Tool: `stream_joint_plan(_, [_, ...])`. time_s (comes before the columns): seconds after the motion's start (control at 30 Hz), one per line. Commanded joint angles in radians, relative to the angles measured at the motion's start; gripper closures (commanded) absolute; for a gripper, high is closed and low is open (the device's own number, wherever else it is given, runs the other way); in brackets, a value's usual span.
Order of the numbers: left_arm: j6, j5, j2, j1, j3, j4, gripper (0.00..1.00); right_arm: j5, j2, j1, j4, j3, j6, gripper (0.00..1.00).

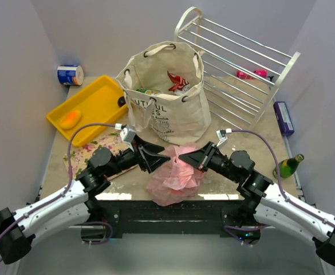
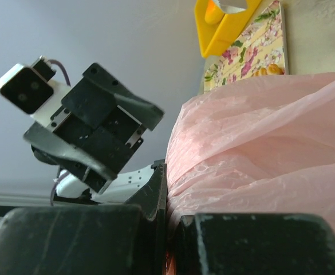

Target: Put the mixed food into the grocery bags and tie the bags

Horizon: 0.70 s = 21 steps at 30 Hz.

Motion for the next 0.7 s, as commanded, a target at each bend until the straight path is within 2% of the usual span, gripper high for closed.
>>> stream_joint_plan(0.0, [0.023, 0.128, 0.131, 0.016, 0.065, 0.106, 0.33, -0.02, -0.028, -0.006, 0.014, -0.011, 0.004, 1.0])
stream_joint_plan(0.2, [0.014, 0.226, 0.231, 0.019, 0.057, 0.316, 0.4, -0.026, -0.038, -0.006, 0.116, -0.056, 0.06, 1.0])
stream_joint_plan(0.3, [0.014, 0.236, 0.237, 0.019, 0.024, 0.327, 0.47, -0.028, -0.036, -0.004, 0.135, -0.056, 0.065, 1.0])
stream_joint_plan(0.5, [-0.029, 0.188, 0.196, 0.019, -0.12, 0.353, 0.5, -0.031, -0.035, -0.006, 0.115, -0.034, 0.06, 1.0])
stream_joint_plan(0.67, [-0.066, 0.185, 0.246, 0.019, -0.141, 0.392, 0.53, -0.037, -0.021, -0.006, 0.089, -0.01, 0.042, 1.0])
